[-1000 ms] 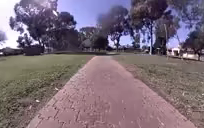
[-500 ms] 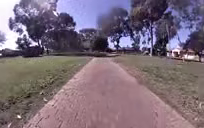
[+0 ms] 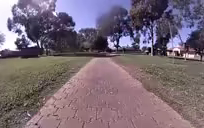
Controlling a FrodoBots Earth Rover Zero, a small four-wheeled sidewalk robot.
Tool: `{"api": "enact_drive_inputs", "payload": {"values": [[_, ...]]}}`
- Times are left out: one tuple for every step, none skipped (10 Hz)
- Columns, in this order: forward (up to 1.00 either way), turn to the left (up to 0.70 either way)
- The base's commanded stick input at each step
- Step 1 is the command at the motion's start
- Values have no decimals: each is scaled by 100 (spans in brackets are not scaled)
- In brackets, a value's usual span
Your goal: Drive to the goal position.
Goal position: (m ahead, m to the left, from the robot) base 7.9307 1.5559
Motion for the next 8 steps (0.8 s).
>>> {"api": "enact_drive_inputs", "payload": {"values": [[70,0],[70,0],[70,0],[70,0],[70,0],[70,0],[70,0],[70,0]]}}
